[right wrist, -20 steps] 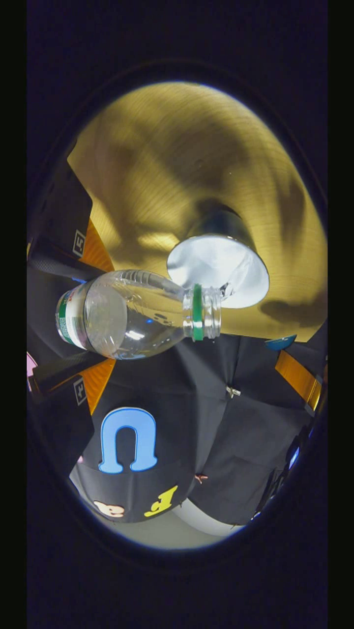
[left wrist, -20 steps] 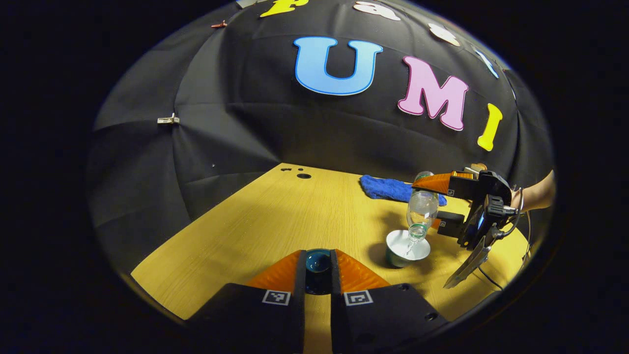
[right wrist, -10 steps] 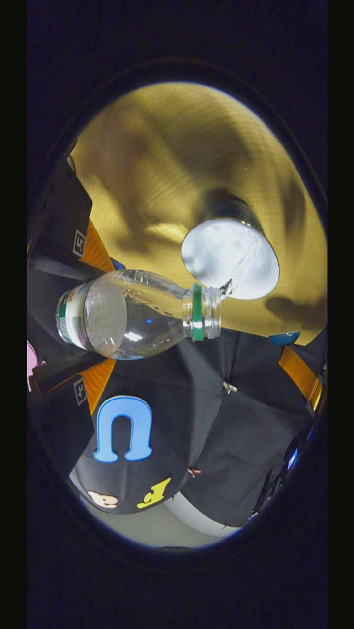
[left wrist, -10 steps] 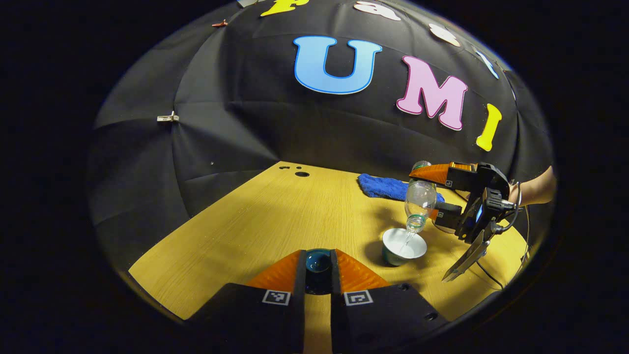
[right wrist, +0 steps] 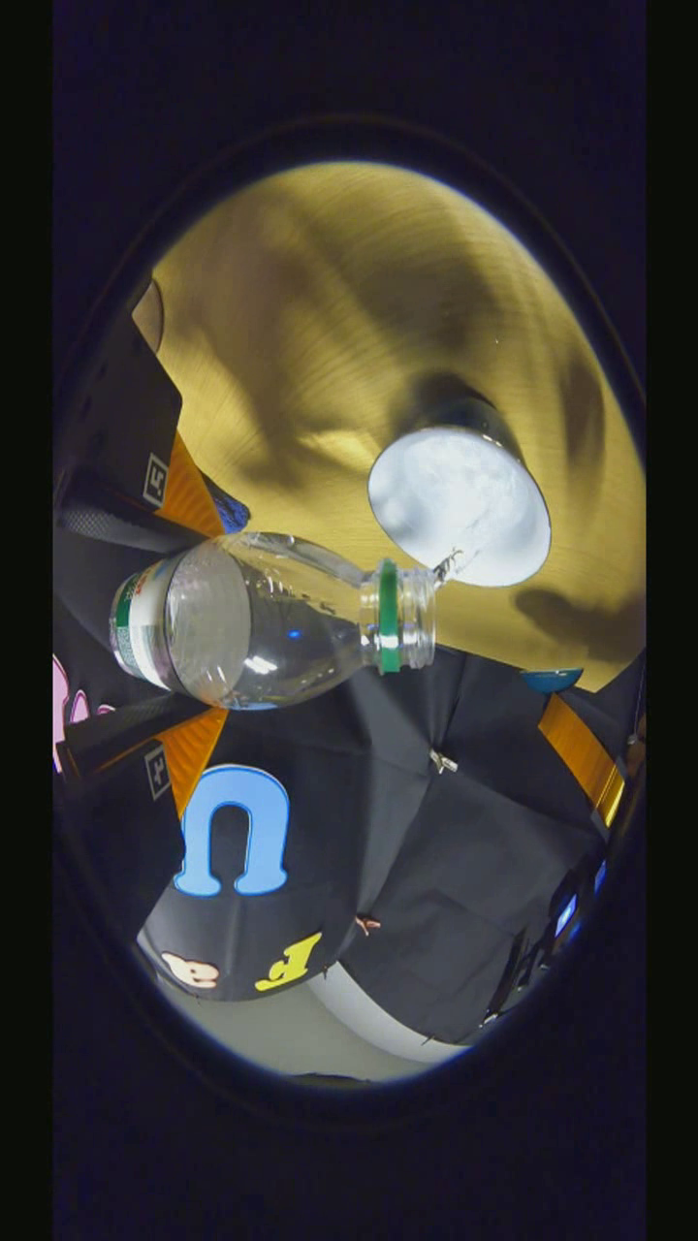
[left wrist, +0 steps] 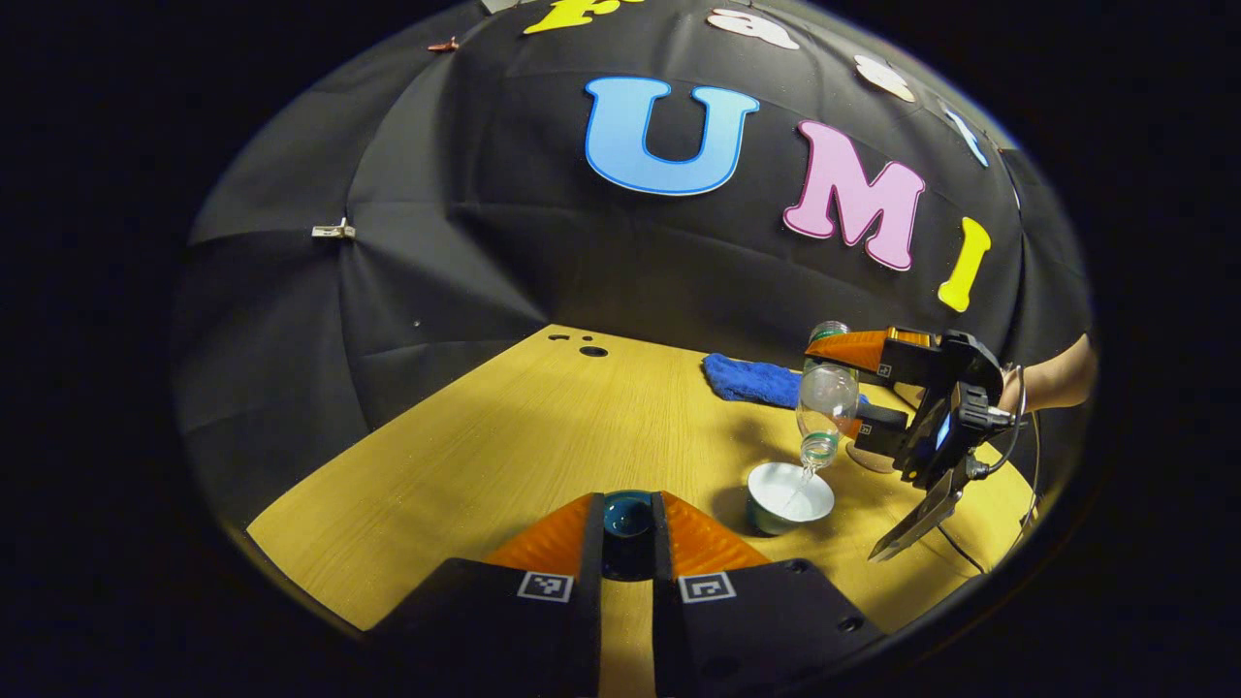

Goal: Open the teacup lid with one hand, grasp the water bottle and pour water into the teacup with the other hand; after pouring, place the water bottle on the coaster and then close the teacup lid.

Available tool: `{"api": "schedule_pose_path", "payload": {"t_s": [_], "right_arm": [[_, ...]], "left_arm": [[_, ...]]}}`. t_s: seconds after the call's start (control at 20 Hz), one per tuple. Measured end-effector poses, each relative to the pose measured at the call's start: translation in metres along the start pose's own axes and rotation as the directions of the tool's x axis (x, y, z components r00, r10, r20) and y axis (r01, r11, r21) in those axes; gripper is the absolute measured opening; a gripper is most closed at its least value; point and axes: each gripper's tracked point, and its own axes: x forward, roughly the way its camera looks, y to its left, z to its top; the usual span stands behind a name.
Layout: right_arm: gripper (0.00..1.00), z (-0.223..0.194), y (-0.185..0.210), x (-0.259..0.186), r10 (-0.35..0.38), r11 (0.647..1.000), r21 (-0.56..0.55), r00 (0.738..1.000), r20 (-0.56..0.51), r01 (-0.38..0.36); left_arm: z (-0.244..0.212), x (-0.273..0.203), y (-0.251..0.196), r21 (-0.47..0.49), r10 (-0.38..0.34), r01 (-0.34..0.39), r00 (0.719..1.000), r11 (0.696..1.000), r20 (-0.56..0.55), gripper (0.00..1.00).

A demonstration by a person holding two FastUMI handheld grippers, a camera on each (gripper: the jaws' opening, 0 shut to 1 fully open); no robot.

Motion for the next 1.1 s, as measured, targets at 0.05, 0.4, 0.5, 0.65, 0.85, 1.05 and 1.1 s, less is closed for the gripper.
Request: {"api": "schedule_pose_path", "payload": {"t_s": [0.05, 0.4, 0.5, 0.65, 0.85, 1.05, 1.1], "right_arm": [[0.73, -0.002, -0.002, 0.001, -0.001, 1.000, -0.003, 1.000, -0.004, 0.001], [0.73, -0.001, -0.006, 0.003, -0.012, 1.000, -0.014, 1.000, 0.000, 0.012], [0.73, 0.001, -0.006, 0.003, -0.013, 1.000, -0.024, 1.000, 0.007, 0.013], [0.73, 0.004, -0.006, 0.005, -0.014, 0.999, -0.043, 1.000, 0.016, 0.015], [0.73, 0.003, -0.013, 0.006, -0.032, 0.997, -0.066, 0.999, 0.019, 0.033], [0.73, 0.005, -0.017, 0.008, -0.040, 0.996, -0.078, 0.999, 0.024, 0.041], [0.73, 0.006, -0.016, 0.007, -0.039, 0.996, -0.080, 0.999, 0.026, 0.041]], "left_arm": [[-0.001, 0.000, 0.001, 0.002, 0.002, -0.002, 1.000, 1.000, 0.000, 0.25], [0.002, -0.001, 0.001, 0.007, 0.008, -0.008, 1.000, 1.000, 0.010, 0.25], [0.003, -0.001, 0.000, 0.013, 0.006, -0.006, 1.000, 1.000, 0.012, 0.25], [0.003, 0.001, -0.002, 0.018, 0.004, -0.004, 1.000, 1.000, 0.013, 0.25], [0.000, 0.002, -0.004, 0.018, 0.002, -0.002, 1.000, 1.000, 0.003, 0.25], [0.000, 0.001, -0.005, 0.021, 0.001, -0.001, 1.000, 1.000, 0.004, 0.25], [0.001, 0.000, -0.006, 0.021, 0.002, -0.002, 1.000, 1.000, 0.004, 0.22]]}}
